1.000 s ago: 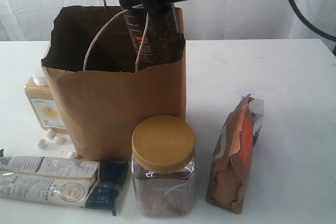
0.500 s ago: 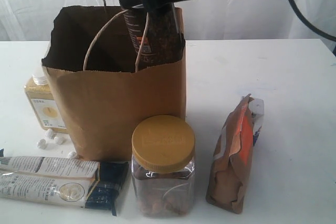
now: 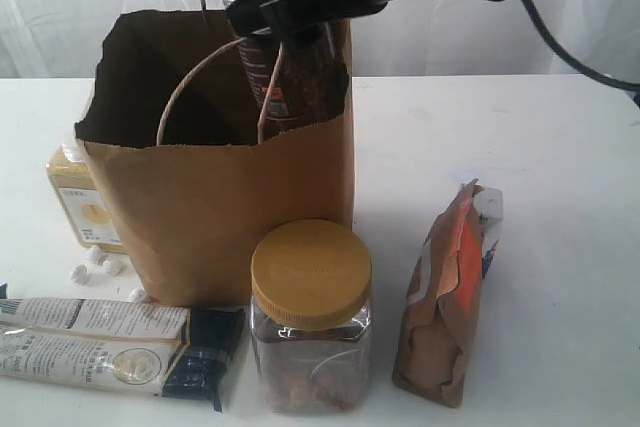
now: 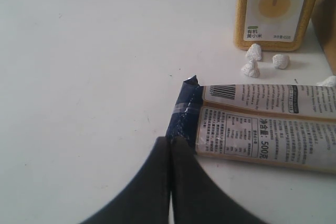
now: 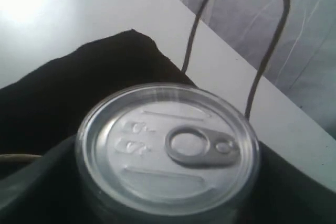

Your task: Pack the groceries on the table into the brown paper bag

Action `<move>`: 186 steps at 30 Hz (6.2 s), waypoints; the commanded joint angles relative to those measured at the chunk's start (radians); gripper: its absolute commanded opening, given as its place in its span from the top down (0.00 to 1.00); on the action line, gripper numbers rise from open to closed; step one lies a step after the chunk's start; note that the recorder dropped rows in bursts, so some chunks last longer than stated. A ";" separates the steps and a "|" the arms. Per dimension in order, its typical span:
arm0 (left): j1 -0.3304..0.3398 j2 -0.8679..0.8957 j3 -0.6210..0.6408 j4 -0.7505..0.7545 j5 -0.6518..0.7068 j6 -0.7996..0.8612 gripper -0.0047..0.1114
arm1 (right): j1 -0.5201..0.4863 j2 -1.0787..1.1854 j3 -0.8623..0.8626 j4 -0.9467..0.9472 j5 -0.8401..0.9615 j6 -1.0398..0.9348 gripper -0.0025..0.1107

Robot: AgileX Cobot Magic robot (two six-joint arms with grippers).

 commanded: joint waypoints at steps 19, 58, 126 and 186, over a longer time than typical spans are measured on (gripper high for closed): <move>0.002 -0.005 0.000 -0.007 -0.001 0.002 0.96 | 0.000 0.018 -0.012 0.022 -0.082 0.060 0.25; 0.002 -0.005 0.000 -0.007 -0.001 0.002 0.96 | -0.018 -0.289 0.014 -1.479 0.327 0.857 0.31; 0.002 -0.005 0.000 -0.007 -0.011 0.002 0.96 | -0.469 -1.561 1.432 -0.533 -0.652 0.639 0.98; 0.002 -0.005 0.000 0.120 -0.901 -0.581 0.96 | -0.555 -1.561 1.432 -0.844 -0.284 1.019 0.98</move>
